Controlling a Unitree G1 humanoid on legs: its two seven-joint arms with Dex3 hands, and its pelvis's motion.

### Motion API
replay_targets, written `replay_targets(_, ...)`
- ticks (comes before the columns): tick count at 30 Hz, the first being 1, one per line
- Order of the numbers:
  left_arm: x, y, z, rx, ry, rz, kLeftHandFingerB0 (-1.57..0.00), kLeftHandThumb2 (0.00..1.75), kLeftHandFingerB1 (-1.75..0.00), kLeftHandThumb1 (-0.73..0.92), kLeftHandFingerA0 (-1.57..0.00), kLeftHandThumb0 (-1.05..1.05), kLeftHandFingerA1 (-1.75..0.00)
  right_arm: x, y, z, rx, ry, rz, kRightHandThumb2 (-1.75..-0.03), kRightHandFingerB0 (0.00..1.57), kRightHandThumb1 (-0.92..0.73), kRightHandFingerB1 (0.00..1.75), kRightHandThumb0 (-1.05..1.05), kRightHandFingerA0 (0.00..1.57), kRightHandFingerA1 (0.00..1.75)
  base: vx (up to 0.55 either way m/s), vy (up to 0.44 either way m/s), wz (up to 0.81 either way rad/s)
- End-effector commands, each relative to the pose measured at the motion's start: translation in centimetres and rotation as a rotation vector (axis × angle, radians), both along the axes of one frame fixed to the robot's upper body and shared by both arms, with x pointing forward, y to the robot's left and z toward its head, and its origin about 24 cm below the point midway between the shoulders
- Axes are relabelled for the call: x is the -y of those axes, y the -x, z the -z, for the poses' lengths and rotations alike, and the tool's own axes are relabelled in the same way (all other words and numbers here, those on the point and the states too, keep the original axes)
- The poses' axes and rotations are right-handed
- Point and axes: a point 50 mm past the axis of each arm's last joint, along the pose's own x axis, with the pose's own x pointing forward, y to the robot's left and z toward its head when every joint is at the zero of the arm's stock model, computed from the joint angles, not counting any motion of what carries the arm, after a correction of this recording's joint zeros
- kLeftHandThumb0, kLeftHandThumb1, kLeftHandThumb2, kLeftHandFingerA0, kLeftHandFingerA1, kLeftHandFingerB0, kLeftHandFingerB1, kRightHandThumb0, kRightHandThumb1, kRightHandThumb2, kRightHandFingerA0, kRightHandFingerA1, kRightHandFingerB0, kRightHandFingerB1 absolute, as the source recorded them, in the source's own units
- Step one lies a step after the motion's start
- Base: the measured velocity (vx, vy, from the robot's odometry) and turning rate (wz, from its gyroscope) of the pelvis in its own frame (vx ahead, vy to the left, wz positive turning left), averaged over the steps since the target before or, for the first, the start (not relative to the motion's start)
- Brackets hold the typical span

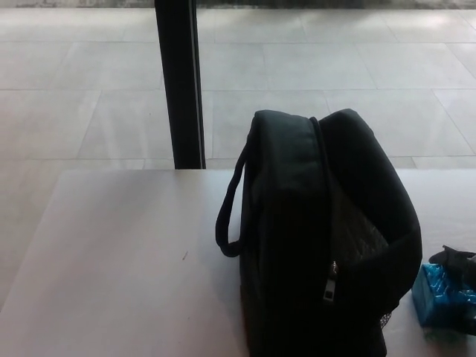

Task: The robot uses its right hand to pick up the cube kept on the middle of the desk and put it inside the bag next to it

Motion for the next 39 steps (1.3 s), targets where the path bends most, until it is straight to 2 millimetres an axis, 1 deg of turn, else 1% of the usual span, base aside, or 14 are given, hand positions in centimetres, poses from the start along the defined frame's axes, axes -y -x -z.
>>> replay_targets(1, -0.5, 0.3, -0.2, -0.018, -0.023, -0.010, -0.45, 0.57, -0.48, 0.61, -0.30, -0.47, -0.53, 1.0, 1.2, 1.4, -0.049, 0.019, -0.011, -0.69, 0.70, -0.72, 0.59, -0.26, 0.81, 1.43, 0.00, 0.000, 0.00)
replay_targets(2, -0.5, 0.3, -0.2, -0.018, -0.023, -0.010, -0.45, 0.57, -0.48, 0.61, -0.30, -0.47, -0.53, 1.0, 1.2, 1.4, -0.049, 0.018, -0.012, -0.69, 0.70, -0.72, 0.59, -0.26, 0.81, 1.43, 0.00, 0.000, 0.00)
replay_targets(3, -0.5, 0.4, 0.0, -0.022, -0.014, -0.016, -0.43, 0.58, -0.50, 0.62, -0.27, -0.47, -0.52, 1.2, 1.0, 0.8, -0.017, 0.001, -0.010, -0.80, 0.74, -0.70, 0.98, -0.23, 0.79, 1.58, 0.00, 0.000, 0.00)
replay_targets(4, -0.5, 0.4, 0.0, -0.024, -0.018, -0.010, -0.43, 0.58, -0.49, 0.63, -0.28, -0.47, -0.52, 1.2, 1.0, 0.6, -0.004, -0.002, -0.013, -0.84, 0.74, -0.70, 1.10, -0.22, 0.79, 1.64, 0.00, 0.000, 0.00)
replay_targets(9, -0.7, 0.7, 0.2, -0.031, -0.011, -0.020, -0.47, 0.58, -0.49, 0.62, -0.28, -0.46, -0.54, 1.6, 0.7, -0.7, 0.062, -0.057, -0.014, -0.80, 0.74, -0.71, 1.09, -0.22, 0.81, 1.65, 0.00, 0.000, 0.00)
replay_targets(10, -0.6, 0.7, 0.1, -0.030, -0.008, -0.019, -0.46, 0.58, -0.50, 0.62, -0.27, -0.46, -0.54, 1.7, 0.6, -1.1, 0.079, -0.060, -0.021, -0.78, 0.81, -0.67, 0.95, -0.20, 0.86, 1.63, 0.00, 0.000, 0.00)
replay_targets(11, -0.6, 0.7, 0.1, -0.028, -0.014, -0.009, -0.46, 0.59, -0.51, 0.63, -0.27, -0.46, -0.52, 1.8, 0.3, -2.1, 0.112, -0.072, -0.019, -0.76, 0.70, -0.68, 1.33, -0.20, 0.80, 1.67, 0.00, 0.000, 0.00)
replay_targets(13, -0.7, 0.8, 0.2, -0.029, -0.020, 0.003, -0.46, 0.59, -0.50, 0.63, -0.26, -0.46, -0.52, 2.1, 0.1, -2.8, 0.134, -0.093, -0.008, -0.73, 0.67, -0.71, 1.38, -0.21, 0.79, 1.69, 0.00, 0.000, 0.00)
replay_targets(15, -0.7, 0.9, 0.1, -0.031, -0.021, 0.000, -0.44, 0.58, -0.49, 0.63, -0.28, -0.47, -0.53, 2.3, -0.1, -3.7, 0.166, -0.114, 0.000, -0.94, 0.68, -0.70, 1.53, -0.17, 0.78, 1.73, 0.00, 0.000, 0.00)
replay_targets(18, -0.7, 1.0, 0.0, -0.027, -0.017, -0.005, -0.47, 0.58, -0.52, 0.63, -0.27, -0.47, -0.54, 2.9, -0.5, -5.7, 0.219, -0.141, 0.021, -0.91, 0.68, -0.67, 1.50, -0.11, 0.89, 1.75, 0.00, 0.000, 0.00)
replay_targets(22, -0.8, 1.1, 0.0, -0.030, -0.008, -0.025, -0.51, 0.57, -0.61, 0.60, -0.28, -0.47, -0.55, 3.3, -0.9, -8.0, 0.332, -0.181, 0.039, -0.85, 0.73, -0.63, 1.46, -0.09, 0.78, 1.73, 0.00, 0.000, 0.00)
replay_targets(32, -0.9, 1.1, 0.2, -0.038, -0.026, -0.028, -0.39, 0.58, -0.47, 0.60, -0.29, -0.48, -0.53, 4.0, -2.3, -10.5, 0.483, -0.283, 0.065, -0.93, 0.75, -0.63, 1.39, -0.13, 0.80, 1.68, 0.00, 0.000, 0.00)
replay_targets(35, -1.0, 1.4, 0.2, -0.041, -0.016, -0.046, -0.42, 0.58, -0.50, 0.61, -0.29, -0.46, -0.53, 2.3, -3.0, -12.6, 0.530, -0.301, 0.017, -0.99, 0.77, -0.61, 1.44, -0.09, 0.92, 1.67, 0.00, 0.000, 0.00)
replay_targets(39, -1.1, 1.4, 0.3, -0.041, -0.015, -0.047, -0.42, 0.58, -0.48, 0.60, -0.28, -0.47, -0.52, -0.1, -3.0, -14.5, 0.587, -0.340, -0.065, -1.08, 0.71, -0.57, 1.56, -0.18, 0.86, 1.75, 0.00, 0.000, 0.00)
